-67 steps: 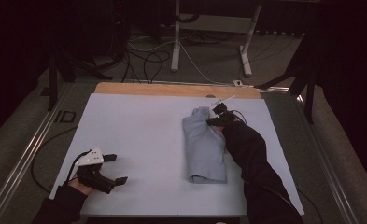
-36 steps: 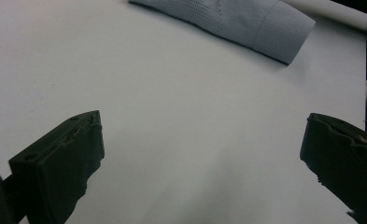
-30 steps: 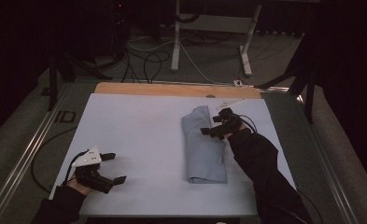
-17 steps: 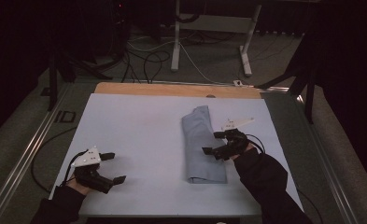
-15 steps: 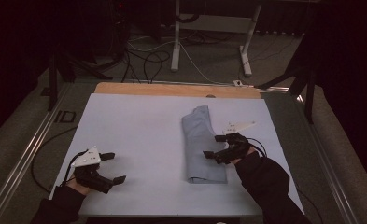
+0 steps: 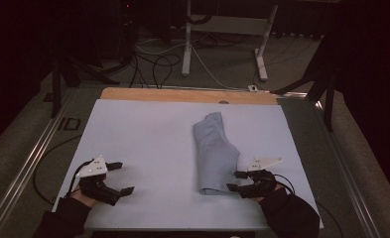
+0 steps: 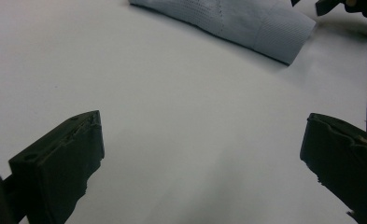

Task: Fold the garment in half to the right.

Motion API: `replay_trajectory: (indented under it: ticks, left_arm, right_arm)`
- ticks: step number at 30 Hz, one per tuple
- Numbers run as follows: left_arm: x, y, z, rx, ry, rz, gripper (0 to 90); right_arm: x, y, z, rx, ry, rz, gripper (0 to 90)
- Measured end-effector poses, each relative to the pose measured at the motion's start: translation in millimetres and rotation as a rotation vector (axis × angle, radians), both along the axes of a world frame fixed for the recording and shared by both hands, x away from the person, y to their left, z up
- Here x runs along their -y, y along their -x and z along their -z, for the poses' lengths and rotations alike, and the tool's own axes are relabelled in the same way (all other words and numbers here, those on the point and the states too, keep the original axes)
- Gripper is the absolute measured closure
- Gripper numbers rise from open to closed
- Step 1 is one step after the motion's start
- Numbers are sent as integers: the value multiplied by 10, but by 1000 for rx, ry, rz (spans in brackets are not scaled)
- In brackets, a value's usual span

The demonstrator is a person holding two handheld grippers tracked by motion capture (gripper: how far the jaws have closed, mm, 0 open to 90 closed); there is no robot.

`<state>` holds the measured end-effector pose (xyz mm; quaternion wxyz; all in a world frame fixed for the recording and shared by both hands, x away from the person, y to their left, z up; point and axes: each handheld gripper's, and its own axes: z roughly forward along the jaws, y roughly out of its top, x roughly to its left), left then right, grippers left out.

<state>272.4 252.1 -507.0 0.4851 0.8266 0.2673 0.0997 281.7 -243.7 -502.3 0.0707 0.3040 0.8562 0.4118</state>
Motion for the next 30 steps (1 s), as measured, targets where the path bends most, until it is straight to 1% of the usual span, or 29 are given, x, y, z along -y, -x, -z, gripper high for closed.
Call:
replay_trajectory:
  ticks: [1, 2, 3, 4, 6, 9, 11, 13, 15, 18, 21, 22, 23, 24, 26, 27, 29, 30]
  left_arm:
    - [5, 0, 2, 0, -3, 1, 6]
    - [6, 0, 4, 0, -3, 0, 7]
    - [4, 2, 6, 0, -6, 0, 7]
    - [3, 7, 8, 1, -5, 0, 6]
    - [1, 15, 13, -1, -5, 2, 7]
    - [-8, 7, 17, -4, -1, -1, 6]
    - [1, 12, 19, -4, -4, 4, 7]
    - [3, 12, 19, -3, -5, 8, 6]
    - [1, 8, 20, -6, -2, 3, 6]
    - [0, 8, 19, -4, -2, 5, 6]
    - [-4, 7, 16, -4, 3, 4, 6]
    - [-2, 8, 16, -3, -1, 6, 7]
    - [-1, 7, 17, -2, -1, 5, 7]
    - [-4, 5, 16, -3, 0, 4, 6]
    - [-5, 8, 14, -2, 2, 3, 7]
    - [-5, 10, 13, -1, 1, 5, 6]
    - [-11, 7, 10, -1, 4, 4, 6]
    - [-16, 5, 8, -2, 8, 1, 6]
  right_arm:
    - [-17, 17, 7, 16, 19, -14, 509]
    - [-40, 22, 11, 16, 17, -22, 499]
    - [-63, 19, 16, 4, 12, -26, 488]
    - [-84, 24, 26, 10, 28, -19, 473]
    - [-101, 43, 63, 17, 57, -27, 462]
    - [-87, 73, 134, 20, 114, -27, 476]
    - [-73, 89, 186, 9, 137, -29, 491]
    - [-49, 110, 201, 19, 155, -27, 534]
    - [-22, 102, 198, 13, 154, -21, 589]
    - [-18, 102, 197, 33, 181, -27, 666]
    - [-5, 84, 192, 45, 196, -26, 752]
    - [3, 76, 183, 37, 194, -23, 789]
    - [12, 75, 177, 38, 197, -22, 852]
    - [22, 71, 178, 43, 195, -16, 864]
    - [40, 71, 164, 38, 181, -13, 876]
    - [43, 81, 143, 48, 184, -17, 876]
    - [76, 100, 71, 55, 168, -25, 877]
    - [105, 106, 39, 65, 158, -19, 877]
